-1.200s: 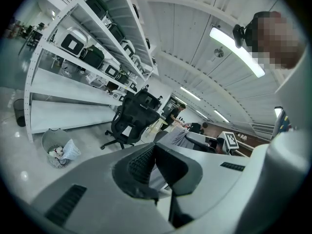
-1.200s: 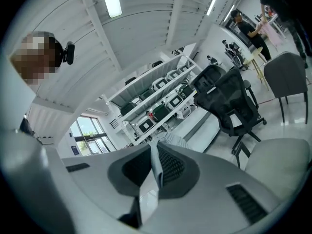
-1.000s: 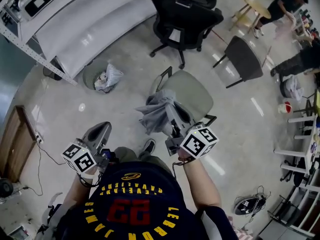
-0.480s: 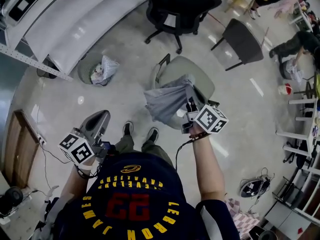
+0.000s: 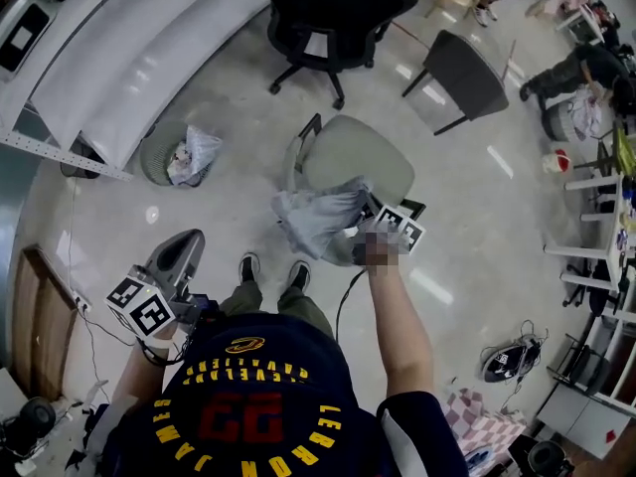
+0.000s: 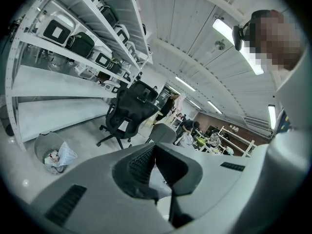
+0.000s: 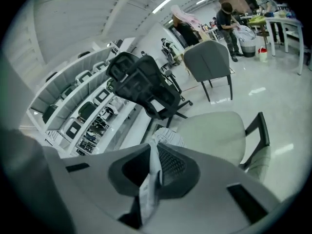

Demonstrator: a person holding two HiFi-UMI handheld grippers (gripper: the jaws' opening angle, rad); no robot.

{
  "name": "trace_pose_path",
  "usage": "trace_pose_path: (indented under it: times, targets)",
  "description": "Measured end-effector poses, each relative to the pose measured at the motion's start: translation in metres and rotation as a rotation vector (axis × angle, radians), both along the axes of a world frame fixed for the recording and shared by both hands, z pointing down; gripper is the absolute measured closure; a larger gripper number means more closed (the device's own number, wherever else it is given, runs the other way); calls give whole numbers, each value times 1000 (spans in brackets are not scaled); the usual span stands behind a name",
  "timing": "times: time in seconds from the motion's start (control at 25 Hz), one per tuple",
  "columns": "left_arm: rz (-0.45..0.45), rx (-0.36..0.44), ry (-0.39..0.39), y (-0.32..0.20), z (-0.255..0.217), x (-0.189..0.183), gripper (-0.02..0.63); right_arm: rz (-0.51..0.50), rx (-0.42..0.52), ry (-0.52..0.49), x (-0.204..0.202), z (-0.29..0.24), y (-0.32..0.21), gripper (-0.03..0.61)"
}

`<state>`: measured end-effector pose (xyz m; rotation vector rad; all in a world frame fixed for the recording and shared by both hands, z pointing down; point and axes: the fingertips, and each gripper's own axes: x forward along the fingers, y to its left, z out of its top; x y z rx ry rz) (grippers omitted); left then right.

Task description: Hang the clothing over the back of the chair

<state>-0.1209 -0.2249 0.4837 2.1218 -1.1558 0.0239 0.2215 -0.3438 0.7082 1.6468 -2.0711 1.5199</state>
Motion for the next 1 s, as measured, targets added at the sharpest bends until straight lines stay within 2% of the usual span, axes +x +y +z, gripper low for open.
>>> trace_pose_path:
  times: [0.2,0.48,0.6,0.68,0.76,1.0]
  targets:
    - [-8,17,-18,-2,-3,-2,611,20,-154,26,20,50,15,551]
    - [-33,8,-15,-4,-4,-4,611,2,-229,187,30,75,21,542]
    - [-39,2,-18,0,-3,-2,611,15,-248,224,33,78,24,451]
    - [-32,6,-22,0,-3,0,611,18,-233,225,33,72,22,417]
    - [-23,16,-19,-2,-5,4,611,22,-194,215,33,58,16,417]
    - [14,41,-6,-14,-15,20,611,4,-3,171,19,-9,-1,417]
